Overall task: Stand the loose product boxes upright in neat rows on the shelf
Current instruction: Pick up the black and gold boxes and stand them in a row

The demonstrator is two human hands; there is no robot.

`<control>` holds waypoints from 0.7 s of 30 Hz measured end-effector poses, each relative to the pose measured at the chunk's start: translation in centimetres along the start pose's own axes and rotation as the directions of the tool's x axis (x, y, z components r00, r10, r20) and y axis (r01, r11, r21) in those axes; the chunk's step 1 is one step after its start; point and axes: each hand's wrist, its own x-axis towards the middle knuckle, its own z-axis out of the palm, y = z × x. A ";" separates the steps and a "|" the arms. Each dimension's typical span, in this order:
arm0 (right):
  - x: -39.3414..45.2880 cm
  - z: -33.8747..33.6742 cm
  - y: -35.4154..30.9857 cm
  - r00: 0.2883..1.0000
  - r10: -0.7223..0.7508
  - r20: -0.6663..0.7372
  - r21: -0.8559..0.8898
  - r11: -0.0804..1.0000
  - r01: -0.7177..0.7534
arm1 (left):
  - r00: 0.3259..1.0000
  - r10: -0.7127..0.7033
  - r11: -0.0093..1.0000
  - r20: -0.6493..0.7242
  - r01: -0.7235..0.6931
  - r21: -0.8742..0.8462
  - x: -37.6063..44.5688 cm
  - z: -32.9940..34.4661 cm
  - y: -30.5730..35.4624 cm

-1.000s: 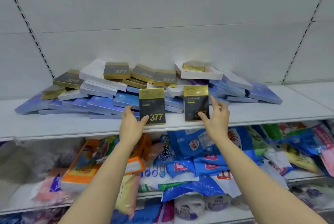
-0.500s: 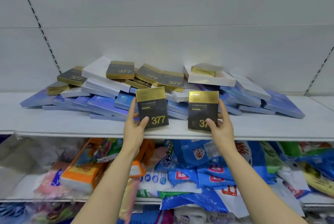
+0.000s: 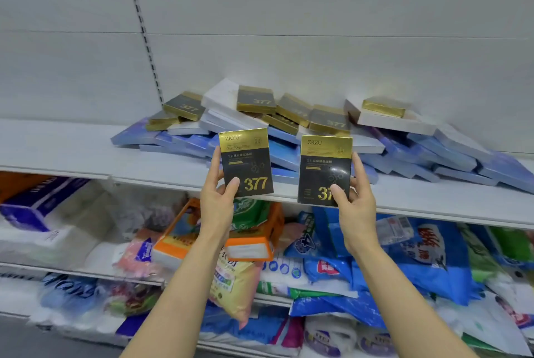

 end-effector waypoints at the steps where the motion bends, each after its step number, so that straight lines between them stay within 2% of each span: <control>1: -0.7 1.2 -0.1 1.000 0.003 0.009 0.001 1.000 -0.003 | 1.000 -0.002 1.000 -0.007 0.002 0.003 -0.2 -1.4 0.3; 13: -9.8 16.3 -1.4 0.990 0.033 0.139 0.081 0.996 -0.044 | 0.985 0.026 0.998 -0.172 -0.017 0.055 -3.1 -18.5 3.3; 21: -10.9 25.9 -1.8 0.967 0.030 0.254 0.093 0.994 -0.055 | 0.946 0.061 0.994 -0.318 -0.029 0.106 -1.0 -27.5 4.5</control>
